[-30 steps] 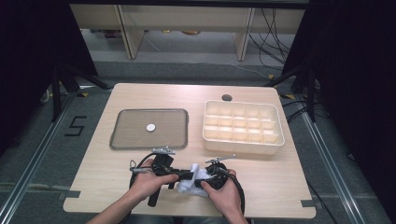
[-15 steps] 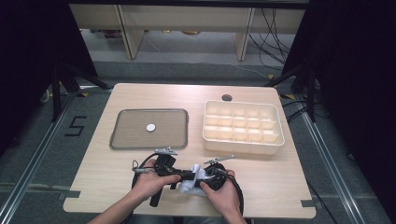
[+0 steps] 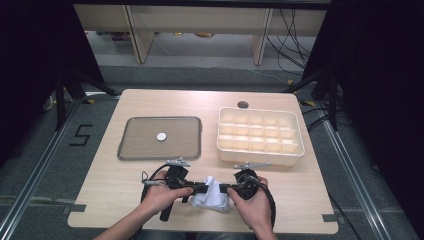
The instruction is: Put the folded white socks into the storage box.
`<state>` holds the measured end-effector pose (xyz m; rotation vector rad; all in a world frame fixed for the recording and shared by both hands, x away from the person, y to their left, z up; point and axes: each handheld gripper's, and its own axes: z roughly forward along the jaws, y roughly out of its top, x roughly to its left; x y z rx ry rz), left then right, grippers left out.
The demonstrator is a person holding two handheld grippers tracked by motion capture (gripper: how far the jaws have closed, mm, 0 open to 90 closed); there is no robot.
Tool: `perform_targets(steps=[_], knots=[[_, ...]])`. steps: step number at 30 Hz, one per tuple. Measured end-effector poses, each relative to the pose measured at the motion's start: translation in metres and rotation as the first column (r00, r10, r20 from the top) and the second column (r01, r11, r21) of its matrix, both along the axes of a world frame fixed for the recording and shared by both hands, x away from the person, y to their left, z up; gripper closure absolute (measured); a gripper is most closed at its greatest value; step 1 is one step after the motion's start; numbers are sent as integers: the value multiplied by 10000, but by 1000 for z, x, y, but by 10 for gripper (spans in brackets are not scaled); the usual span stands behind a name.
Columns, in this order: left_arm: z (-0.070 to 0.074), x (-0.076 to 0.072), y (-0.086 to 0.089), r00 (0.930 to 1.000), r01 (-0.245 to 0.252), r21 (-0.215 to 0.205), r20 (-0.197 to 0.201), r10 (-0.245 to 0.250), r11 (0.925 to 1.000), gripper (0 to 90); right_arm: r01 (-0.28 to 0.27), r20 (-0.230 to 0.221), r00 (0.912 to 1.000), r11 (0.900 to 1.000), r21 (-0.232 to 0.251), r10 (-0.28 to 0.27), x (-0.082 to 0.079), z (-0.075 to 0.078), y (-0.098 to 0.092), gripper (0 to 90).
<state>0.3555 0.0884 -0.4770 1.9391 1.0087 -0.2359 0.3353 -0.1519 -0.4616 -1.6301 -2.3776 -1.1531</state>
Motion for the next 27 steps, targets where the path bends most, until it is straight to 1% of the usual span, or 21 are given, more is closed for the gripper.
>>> perform_targets(steps=[1, 2, 3, 4, 5, 6, 8, 12, 13, 14, 15, 16, 18, 19, 20, 22, 23, 24, 25, 26, 27], knots=[[0, 0, 0, 10000, -18, 15, -20, 18, 10000, 817, 252, 60, 9997, 9996, -162, -251, -1, 2, -6, 900], [0, 0, 0, 10000, -18, 15, -20, 18, 10000, 817, 252, 60, 9997, 9996, -162, -251, -1, 2, -6, 900], [0, 0, 0, 10000, -48, 14, -32, 49, 10000, 817, 399, 111, 9992, 9984, -406, -395, -2, 2, -13, 900], [0, 0, 0, 10000, -15, 29, -27, 15, 10000, 817, 702, -268, 9970, 9953, -663, -721, -4, 3, -17, 900], [0, 0, 0, 10000, 62, 26, -21, -61, 10000, 817, 634, -243, 9976, 9953, -735, -653, -4, 0, -22, 900], [0, -1, -1, 10000, -63, 89, 51, 63, 9999, 817, 556, -272, 9979, 9945, -889, -582, -5, -3, -26, 900], [0, -1, -1, 10000, -72, 90, 26, 72, 9999, 817, 420, -442, 9979, 9935, -1060, -469, -9, -13, -29, 900], [-1, -1, -2, 10000, -86, 105, 33, 86, 9999, 817, 258, -511, 9982, 9946, -1001, -311, -10, -19, -26, 900], [-1, -1, -2, 10000, -66, 107, 47, 65, 9999, 817, 117, -435, 9989, 9953, -965, -160, -10, -21, -24, 900], [0, -1, -2, 10000, -69, 102, 25, 69, 9999, 817, 131, -451, 9988, 9952, -970, -176, -10, -22, -22, 900], [1, -1, -2, 10000, 4, 45, 1, -4, 10000, 817, -28, -509, 9987, 9949, -1008, -24, -9, -25, -18, 900], [2, -1, -2, 10000, 6, 66, 25, -6, 10000, 817, -56, -480, 9988, 9957, -921, 12, -9, -26, -16, 900], [2, -2, -2, 10000, -48, 84, 86, 47, 10000, 817, -102, -529, 9986, 9953, -961, 51, -9, -27, -14, 900], [2, -1, -2, 9999, 102, 27, 28, -102, 9999, 817, -168, -560, 9984, 9943, -1051, 109, -9, -29, -11, 900], [3, -1, -2, 9999, 97, 31, 44, -97, 9999, 817, -168, -560, 9984, 9943, -1051, 109, -9, -29, -11, 900], [4, -2, -4, 9999, -5, 199, 107, 3, 9998, 817, -58, -616, 9981, 9933, -1151, -13, -9, -31, -8, 900], [4, -2, -4, 9999, 3, 163, 116, -4, 9999, 817, 1, -567, 9984, 9936, -1133, -66, -9, -32, -7, 900], [4, -1, -4, 9998, 150, 19, 92, -150, 9999, 817, -131, -740, 9972, 9938, -1106, 49, -9, -32, -7, 900], [4, -1, -5, 9999, 150, 19, 80, -150, 9999, 817, -112, -621, 9981, 9928, -1195, 38, -9, -33, -7, 900], [5, -1, -5, 9999, 118, 34, 105, -118, 9999, 817, -24, -771, 9970, 9926, -1213, -70, -9, -33, -7, 900], [5, -1, -5, 9998, 145, 44, 105, -146, 9999, 817, 31, -720, 9973, 9929, -1185, -117, -9, -34, -7, 900]])
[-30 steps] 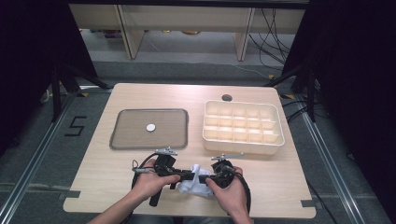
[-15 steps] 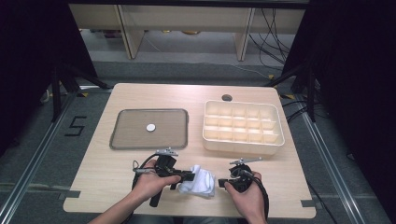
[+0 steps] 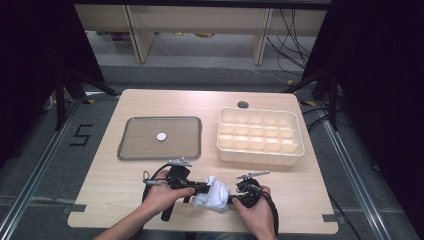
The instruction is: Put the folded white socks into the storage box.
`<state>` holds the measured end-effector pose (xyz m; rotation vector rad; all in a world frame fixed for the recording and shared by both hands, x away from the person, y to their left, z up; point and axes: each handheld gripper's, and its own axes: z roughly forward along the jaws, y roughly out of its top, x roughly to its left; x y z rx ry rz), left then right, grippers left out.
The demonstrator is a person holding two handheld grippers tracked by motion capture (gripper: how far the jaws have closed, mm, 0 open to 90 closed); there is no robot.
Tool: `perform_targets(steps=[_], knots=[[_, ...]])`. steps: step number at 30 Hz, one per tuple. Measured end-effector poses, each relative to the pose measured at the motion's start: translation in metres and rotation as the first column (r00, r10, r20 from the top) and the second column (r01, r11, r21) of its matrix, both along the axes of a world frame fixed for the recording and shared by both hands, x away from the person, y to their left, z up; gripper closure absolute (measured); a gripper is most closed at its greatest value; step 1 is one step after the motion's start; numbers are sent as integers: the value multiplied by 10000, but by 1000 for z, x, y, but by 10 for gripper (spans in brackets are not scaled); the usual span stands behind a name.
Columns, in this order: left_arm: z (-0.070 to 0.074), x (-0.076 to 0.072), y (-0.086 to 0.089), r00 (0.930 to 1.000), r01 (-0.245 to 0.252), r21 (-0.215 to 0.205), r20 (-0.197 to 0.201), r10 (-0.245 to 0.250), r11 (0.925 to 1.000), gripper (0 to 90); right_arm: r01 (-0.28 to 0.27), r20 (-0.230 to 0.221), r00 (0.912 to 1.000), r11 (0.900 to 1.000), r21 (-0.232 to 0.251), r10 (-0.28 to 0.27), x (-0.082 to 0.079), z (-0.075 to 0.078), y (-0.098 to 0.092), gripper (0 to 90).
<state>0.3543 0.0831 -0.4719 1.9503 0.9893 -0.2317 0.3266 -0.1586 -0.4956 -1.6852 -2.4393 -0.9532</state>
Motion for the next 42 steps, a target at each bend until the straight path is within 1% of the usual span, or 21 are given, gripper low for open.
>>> perform_targets(steps=[1, 7, 8, 9, 10, 11, 14, 16, 18, 22, 23, 24, 27, 28, 30, 33, 35, 36, 38, 39, 42], knots=[[0, 0, -1, 10000, -67, 53, 57, 66, 10000, 817, -1, 99, 10000, 10000, 62, 0, 0, -1, 0, 900], [2, 0, -6, 9999, 98, 29, 71, -99, 9999, 816, -40, 134, 9999, 10000, 81, 39, 1, -1, 4, 898], [2, -1, -7, 9999, 66, 45, 91, -66, 10000, 816, -210, 247, 9995, 9998, -44, 211, 1, -2, 3, 897], [2, -1, -7, 9999, 94, 25, 86, -94, 10000, 816, -246, -40, 9997, 9997, -34, 245, 1, 0, 4, 896], [2, -1, -8, 9999, 117, 47, 94, -117, 9999, 816, -241, 306, 9992, 9997, -101, 244, 1, -2, 4, 896], [2, -1, -9, 9998, 122, 81, 123, -123, 9999, 816, -224, 138, 9997, 9997, -47, 224, 1, 0, 5, 895], [2, -1, -11, 9998, 114, 165, 145, -117, 9998, 816, -176, 203, 9996, 9998, -1, 176, 1, 0, 6, 893], [1, 0, -12, 9997, 235, 96, 85, -236, 9997, 816, -131, 23, 9999, 9999, -31, 131, 1, 0, 7, 890], [0, 0, -13, 9998, 190, 145, 108, -191, 9997, 815, -295, 60, 9995, 9995, -82, 295, 2, 1, 8, 887], [-1, 1, -14, 9998, 217, 124, 40, -218, 9997, 815, -139, 198, 9997, 9999, -59, 140, 2, 0, 9, 886], [-1, -1, -16, 9999, 46, 173, 124, -48, 9998, 815, -198, 186, 9996, 9998, 3, 198, 2, 0, 9, 886], [-2, 0, -15, 9997, 251, 147, 35, -252, 9996, 815, -226, 135, 9997, 9997, -32, 226, 2, 1, 9, 885], [-3, 0, -18, 9994, 334, 177, 15, -334, 9993, 814, -315, 51, 9995, 9995, -49, 315, 2, 1, 10, 882], [-3, -1, -19, 9997, 200, 227, 109, -202, 9995, 813, -413, 179, 9990, 9991, -125, 415, 2, 0, 10, 882], [-4, -1, -20, 9995, 313, 221, 56, -314, 9993, 812, -321, -35, 9995, 9995, -74, 321, 2, 1, 10, 881], [-5, -1, -23, 9991, 410, 289, 91, -413, 9987, 811, -329, -89, 9994, 9994, 47, 329, 2, 0, 11, 876], [-5, -1, -24, 9988, 462, 361, 126, -466, 9983, 811, -320, -72, 9995, 9995, 35, 320, 2, 0, 11, 873], [-6, -2, -26, 9989, 429, 434, 158, -437, 9981, 810, -371, 58, 9993, 9992, -110, 372, 1, 0, 10, 869], [-6, -1, -27, 9986, 503, 441, 122, -509, 9978, 808, -361, 46, 9993, 9993, -120, 362, 1, 0, 10, 868], [-7, -2, -28, 9992, 309, 462, 255, -321, 9985, 808, -338, 65, 9994, 9993, -149, 339, 2, 0, 10, 868], [-7, -2, -29, 9988, 429, 595, 197, -441, 9973, 805, -294, -42, 9996, 9995, -63, 293, 1, 1, 11, 868]])
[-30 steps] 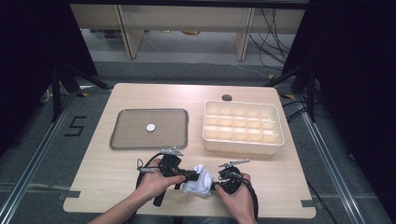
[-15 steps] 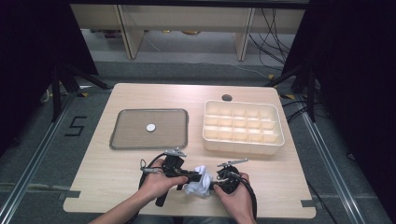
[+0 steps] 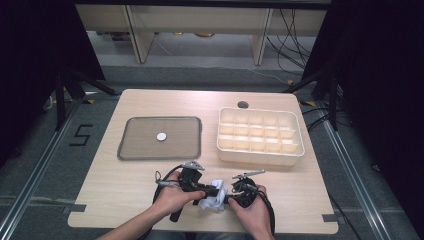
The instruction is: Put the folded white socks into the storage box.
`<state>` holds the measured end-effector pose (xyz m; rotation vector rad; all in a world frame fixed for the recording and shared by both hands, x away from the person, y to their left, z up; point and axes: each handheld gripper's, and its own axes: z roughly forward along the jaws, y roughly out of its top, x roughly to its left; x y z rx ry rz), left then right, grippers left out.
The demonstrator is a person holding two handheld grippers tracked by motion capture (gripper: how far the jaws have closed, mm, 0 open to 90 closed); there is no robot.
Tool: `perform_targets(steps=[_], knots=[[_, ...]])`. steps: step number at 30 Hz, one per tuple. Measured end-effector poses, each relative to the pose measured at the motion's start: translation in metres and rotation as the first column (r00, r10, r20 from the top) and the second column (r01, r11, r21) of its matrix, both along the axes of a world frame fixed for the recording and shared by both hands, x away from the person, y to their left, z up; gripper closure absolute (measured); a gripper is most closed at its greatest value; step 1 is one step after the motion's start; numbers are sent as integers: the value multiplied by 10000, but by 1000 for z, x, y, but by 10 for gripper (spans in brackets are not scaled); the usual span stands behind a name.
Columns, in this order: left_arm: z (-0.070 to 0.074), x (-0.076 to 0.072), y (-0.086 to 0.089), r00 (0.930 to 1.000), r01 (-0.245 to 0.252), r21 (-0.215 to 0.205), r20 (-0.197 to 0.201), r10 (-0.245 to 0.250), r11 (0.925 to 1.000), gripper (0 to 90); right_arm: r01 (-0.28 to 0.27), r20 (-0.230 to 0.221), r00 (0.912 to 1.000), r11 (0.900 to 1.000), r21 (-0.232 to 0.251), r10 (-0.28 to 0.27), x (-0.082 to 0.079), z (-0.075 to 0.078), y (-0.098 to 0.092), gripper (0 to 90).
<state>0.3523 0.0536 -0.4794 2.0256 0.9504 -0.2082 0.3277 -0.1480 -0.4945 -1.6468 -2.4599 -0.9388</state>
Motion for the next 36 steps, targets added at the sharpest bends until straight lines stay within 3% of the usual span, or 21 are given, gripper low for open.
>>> perform_targets(steps=[8, 10, 13, 14, 16, 17, 18, 20, 21, 23, 24, 25, 26, 27, 29, 30, 32, 33, 34, 35, 36], knots=[[-4, 0, -5, 9999, 130, 51, 42, -130, 9999, 801, 19, 76, 10000, 10000, 49, -19, 1, 0, -2, 853], [-5, 0, -5, 9998, 211, 46, 33, -211, 9998, 802, 571, 513, 9969, 9977, 371, -590, 5, 13, -13, 831], [-7, -2, -8, 9998, 19, -12, 205, -19, 10000, 802, 994, 629, 9928, 9944, 366, -1016, 8, 26, -19, 817], [-6, -1, -7, 9995, 297, 110, 95, -298, 9995, 802, 1082, 674, 9915, 9931, 444, -1110, 10, 31, -20, 806], [-7, -3, -9, 9998, 152, 88, 157, -154, 9998, 801, 1104, 652, 9911, 9900, 882, -1163, 15, 41, -17, 776], [-7, -3, -9, 9998, 152, 88, 157, -154, 9998, 801, 1104, 652, 9911, 9900, 882, -1163, 15, 41, -17, 776], [-5, -3, -8, 9996, 222, 470, 188, -231, 9986, 801, 1035, 649, 9918, 9903, 928, -1097, 19, 42, -12, 740], [-5, -3, -8, 9996, 210, 510, 180, -219, 9985, 801, 941, 713, 9925, 9928, 735, -994, 21, 41, -11, 732], [-7, -2, -9, 9996, 227, 173, 186, -230, 9996, 801, 734, 649, 9947, 9921, 1013, -802, 23, 39, -7, 720], [-7, -2, -9, 9996, 213, 161, 194, -216, 9996, 801, 762, 566, 9951, 9944, 737, -805, 25, 38, -6, 716], [-6, -3, -9, 9996, 195, 346, 211, -202, 9992, 800, 892, 384, 9950, 9927, 807, -925, 25, 37, -4, 713], [-7, -3, -9, 9994, 197, 224, 267, -203, 9996, 800, 723, 515, 9957, 9936, 863, -769, 27, 34, -5, 711], [-7, -3, -9, 9993, 267, 192, 256, -272, 9995, 800, 967, 22, 9952, 9907, 962, -973, 25, 35, -2, 709], [-7, -3, -10, 9993, 234, 195, 276, -239, 9995, 800, 688, 420, 9965, 9939, 857, -726, 28, 32, -5, 706], [-7, -3, -10, 9993, 273, 203, 244, -278, 9994, 800, 905, 243, 9953, 9911, 974, -933, 28, 31, -3, 701], [-7, -4, -11, 9993, 169, 269, 331, -178, 9995, 800, 854, 415, 9951, 9926, 864, -893, 27, 32, -3, 701], [-8, -5, -11, 9992, 141, 188, 359, -148, 9997, 800, 795, 342, 9960, 9932, 849, -827, 28, 32, -3, 703], [-5, -4, -10, 9993, 266, 533, 253, -279, 9982, 799, 851, 276, 9958, 9938, 720, -872, 28, 31, -3, 712], [-6, -4, -11, 9993, 248, 444, 274, -260, 9987, 799, 826, 177, 9963, 9927, 882, -844, 27, 31, -2, 730], [-6, -4, -11, 9993, 240, 449, 274, -253, 9987, 799, 716, 264, 9970, 9955, 626, -733, 28, 29, -2, 754], [-6, -4, -11, 9992, 269, 452, 299, -283, 9986, 798, 784, 79, 9968, 9945, 700, -792, 27, 29, -1, 778]])
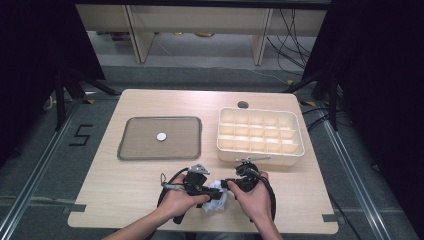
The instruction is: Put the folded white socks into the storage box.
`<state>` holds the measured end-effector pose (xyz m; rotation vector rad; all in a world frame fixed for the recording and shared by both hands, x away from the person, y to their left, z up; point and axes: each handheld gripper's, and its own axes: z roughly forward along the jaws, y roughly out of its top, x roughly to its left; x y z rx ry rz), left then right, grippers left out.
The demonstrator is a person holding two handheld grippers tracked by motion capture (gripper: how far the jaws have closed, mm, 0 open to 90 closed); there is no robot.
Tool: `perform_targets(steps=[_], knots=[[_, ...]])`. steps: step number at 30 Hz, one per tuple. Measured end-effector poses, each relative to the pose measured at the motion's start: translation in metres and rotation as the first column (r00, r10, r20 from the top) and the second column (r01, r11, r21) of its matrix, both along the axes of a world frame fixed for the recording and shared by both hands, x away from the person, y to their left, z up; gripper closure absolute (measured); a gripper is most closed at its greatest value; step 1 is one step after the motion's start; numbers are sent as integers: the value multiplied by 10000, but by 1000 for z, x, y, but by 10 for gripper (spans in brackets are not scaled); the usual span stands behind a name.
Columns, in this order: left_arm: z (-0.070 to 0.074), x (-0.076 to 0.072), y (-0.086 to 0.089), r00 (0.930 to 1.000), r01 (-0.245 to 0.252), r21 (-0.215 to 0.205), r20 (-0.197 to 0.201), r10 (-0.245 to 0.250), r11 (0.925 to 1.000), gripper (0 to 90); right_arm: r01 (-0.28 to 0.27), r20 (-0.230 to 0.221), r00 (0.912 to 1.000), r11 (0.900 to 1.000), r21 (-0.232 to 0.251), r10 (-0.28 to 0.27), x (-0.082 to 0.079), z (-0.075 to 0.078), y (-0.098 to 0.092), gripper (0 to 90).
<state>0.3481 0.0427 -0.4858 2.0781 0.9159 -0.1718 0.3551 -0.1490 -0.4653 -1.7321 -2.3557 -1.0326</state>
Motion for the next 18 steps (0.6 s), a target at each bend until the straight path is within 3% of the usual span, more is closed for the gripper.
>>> perform_targets(steps=[3, 11, 12, 17, 18], knots=[[-1, 0, -1, 10000, 28, -183, 21, -27, 9998, 796, -90, 210, 9997, 9999, -87, 91, -1, -2, -1, 823], [0, -1, -1, 9999, 134, -268, 69, -132, 9995, 769, -102, 187, 9998, 9999, -102, 104, 0, -5, 0, 840], [1, -3, -2, 9997, 72, -212, 245, -67, 9997, 756, -199, 296, 9994, 9997, -122, 203, 0, -6, -1, 840], [15, -10, 5, 9992, 313, -682, 282, -295, 9972, 716, -70, 463, 9989, 10000, 16, 69, -2, -7, 0, 840], [19, -10, 8, 9993, 300, -832, 254, -280, 9961, 719, -167, 239, 9996, 9997, -184, 172, -1, -7, -2, 840]])
